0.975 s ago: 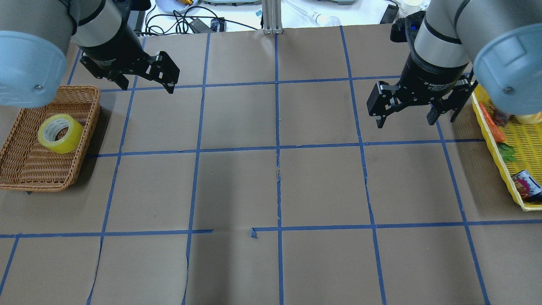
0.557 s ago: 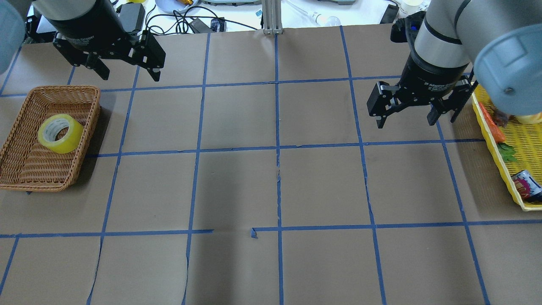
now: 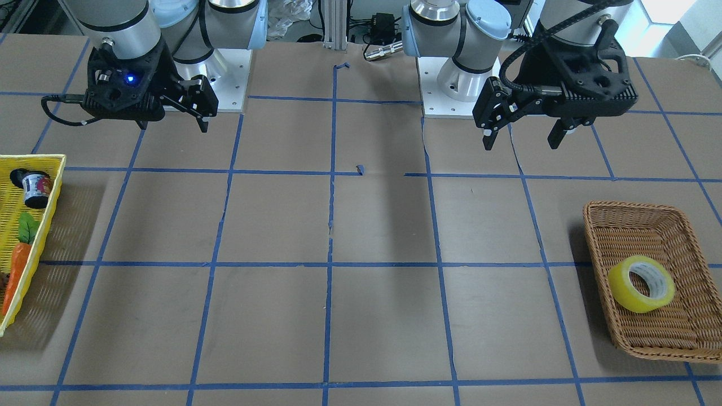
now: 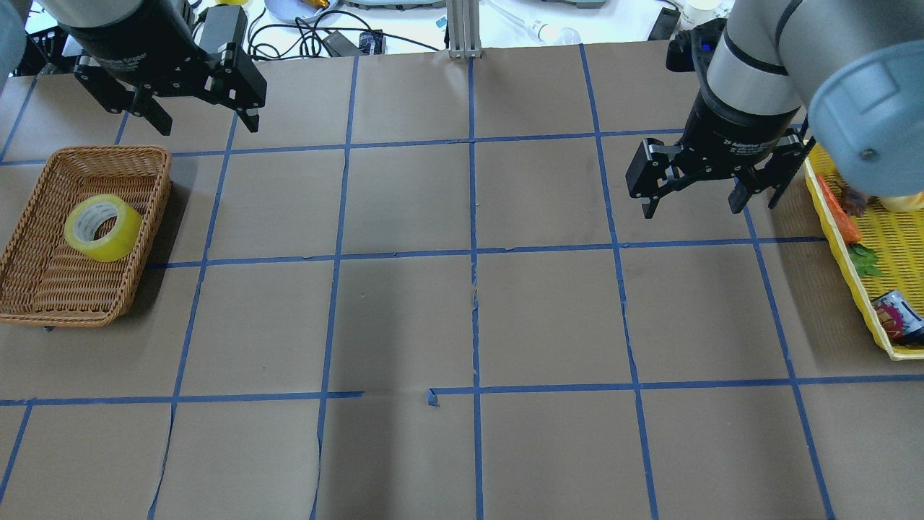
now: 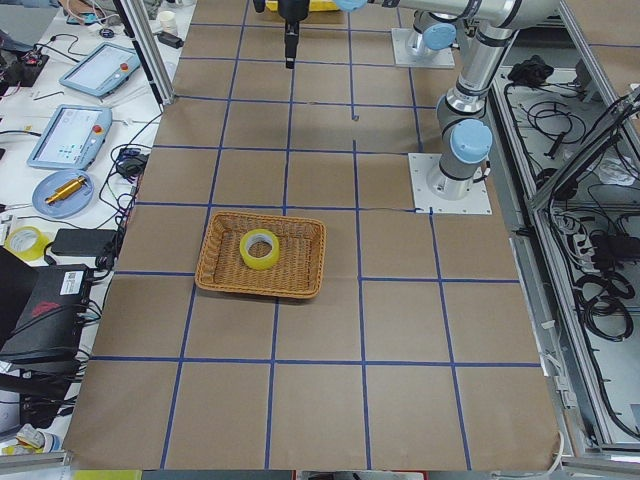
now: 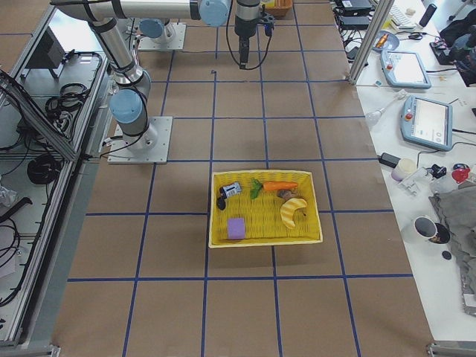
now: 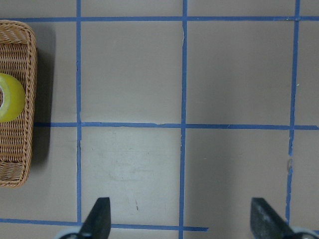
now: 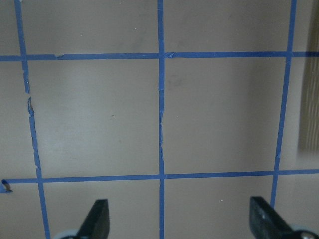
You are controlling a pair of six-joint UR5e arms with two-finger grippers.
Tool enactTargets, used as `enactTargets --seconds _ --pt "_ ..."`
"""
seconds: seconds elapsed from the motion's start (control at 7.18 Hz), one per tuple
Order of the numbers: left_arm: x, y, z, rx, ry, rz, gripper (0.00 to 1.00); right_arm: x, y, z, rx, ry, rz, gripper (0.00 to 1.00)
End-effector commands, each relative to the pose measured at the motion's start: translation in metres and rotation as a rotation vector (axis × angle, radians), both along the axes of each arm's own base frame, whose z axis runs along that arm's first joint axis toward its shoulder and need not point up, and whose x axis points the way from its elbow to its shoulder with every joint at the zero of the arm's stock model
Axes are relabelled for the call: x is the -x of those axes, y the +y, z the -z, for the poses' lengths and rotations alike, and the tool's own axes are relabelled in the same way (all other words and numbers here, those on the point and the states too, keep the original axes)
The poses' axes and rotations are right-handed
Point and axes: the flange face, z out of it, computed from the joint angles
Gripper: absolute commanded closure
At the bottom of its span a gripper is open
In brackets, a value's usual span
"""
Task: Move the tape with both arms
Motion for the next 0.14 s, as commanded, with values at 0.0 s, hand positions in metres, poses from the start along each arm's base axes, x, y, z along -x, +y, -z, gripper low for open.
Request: enactTargets --seconds 0.0 --pt "0.0001 -0.0025 0.0015 0.006 0.003 0.002 0.00 0.0005 0.0014 -0.0014 -0.002 0.001 -0.001 0.00"
